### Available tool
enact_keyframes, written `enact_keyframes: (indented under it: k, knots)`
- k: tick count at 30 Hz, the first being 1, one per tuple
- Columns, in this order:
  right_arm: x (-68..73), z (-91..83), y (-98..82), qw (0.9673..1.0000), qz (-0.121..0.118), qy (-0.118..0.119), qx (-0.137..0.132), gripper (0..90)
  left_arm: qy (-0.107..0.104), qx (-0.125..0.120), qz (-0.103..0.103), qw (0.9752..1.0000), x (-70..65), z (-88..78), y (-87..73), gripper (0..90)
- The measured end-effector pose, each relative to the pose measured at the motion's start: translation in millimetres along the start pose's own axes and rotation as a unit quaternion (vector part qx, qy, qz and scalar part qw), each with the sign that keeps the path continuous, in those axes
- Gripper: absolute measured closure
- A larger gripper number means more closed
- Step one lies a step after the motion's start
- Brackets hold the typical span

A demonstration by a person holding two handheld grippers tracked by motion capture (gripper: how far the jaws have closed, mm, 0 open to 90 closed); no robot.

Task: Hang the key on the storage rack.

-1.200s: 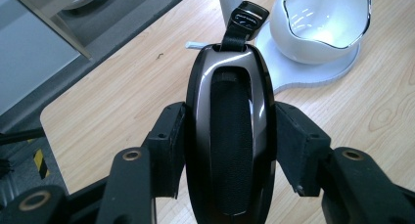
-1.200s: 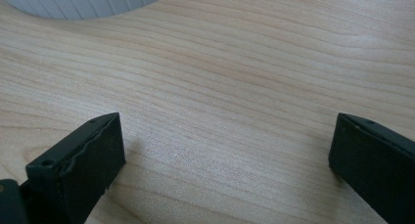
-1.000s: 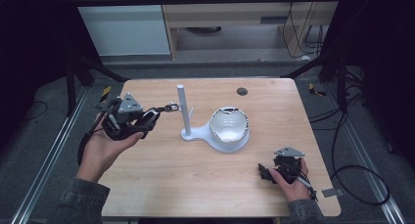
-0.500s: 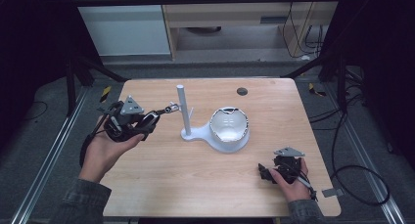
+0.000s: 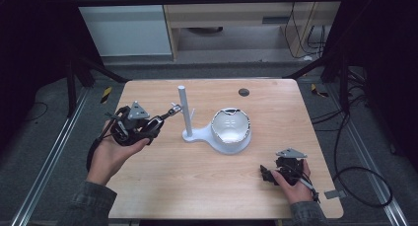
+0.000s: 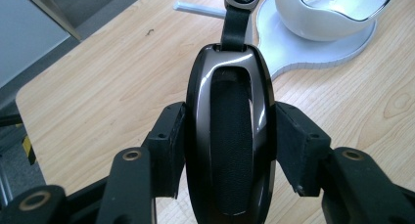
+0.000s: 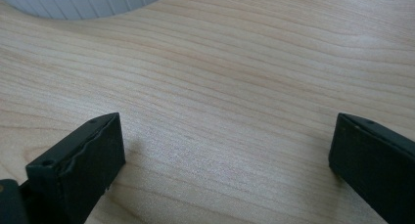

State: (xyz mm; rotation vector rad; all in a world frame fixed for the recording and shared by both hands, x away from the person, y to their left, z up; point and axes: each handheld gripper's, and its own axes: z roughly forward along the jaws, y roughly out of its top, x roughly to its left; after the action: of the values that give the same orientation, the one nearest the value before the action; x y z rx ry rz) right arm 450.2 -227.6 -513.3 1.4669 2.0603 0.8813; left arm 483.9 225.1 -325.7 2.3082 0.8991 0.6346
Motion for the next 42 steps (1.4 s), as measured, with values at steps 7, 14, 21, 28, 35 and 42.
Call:
enact_keyframes:
  k: [7, 14, 21, 28, 35, 42]
  knots:
    - [0.0, 0.0, 0.0, 1.0000, 0.000, 0.000, 0.000, 0.5, -0.003, 0.010, 0.001, 0.9999, -5.4, 15.2, -4.5, 48.6]
    - [0.0, 0.0, 0.0, 1.0000, 0.000, 0.000, 0.000, 0.5, -0.002, 0.004, -0.007, 1.0000, -7.7, 24.3, -7.4, 48.6]
    - [0.0, 0.0, 0.0, 1.0000, 0.000, 0.000, 0.000, 0.5, -0.005, -0.004, -0.021, 0.9998, -10.5, 31.8, -11.8, 48.7]
    - [0.0, 0.0, 0.0, 1.0000, 0.000, 0.000, 0.000, 0.5, -0.002, -0.017, -0.031, 0.9994, -12.9, 39.1, -16.1, 48.6]
    - [0.0, 0.0, 0.0, 1.0000, 0.000, 0.000, 0.000, 0.5, 0.001, -0.025, -0.038, 0.9990, -15.1, 45.5, -19.1, 48.6]
    - [0.0, 0.0, 0.0, 1.0000, 0.000, 0.000, 0.000, 0.5, -0.002, -0.029, -0.047, 0.9985, -16.9, 51.7, -20.0, 48.6]
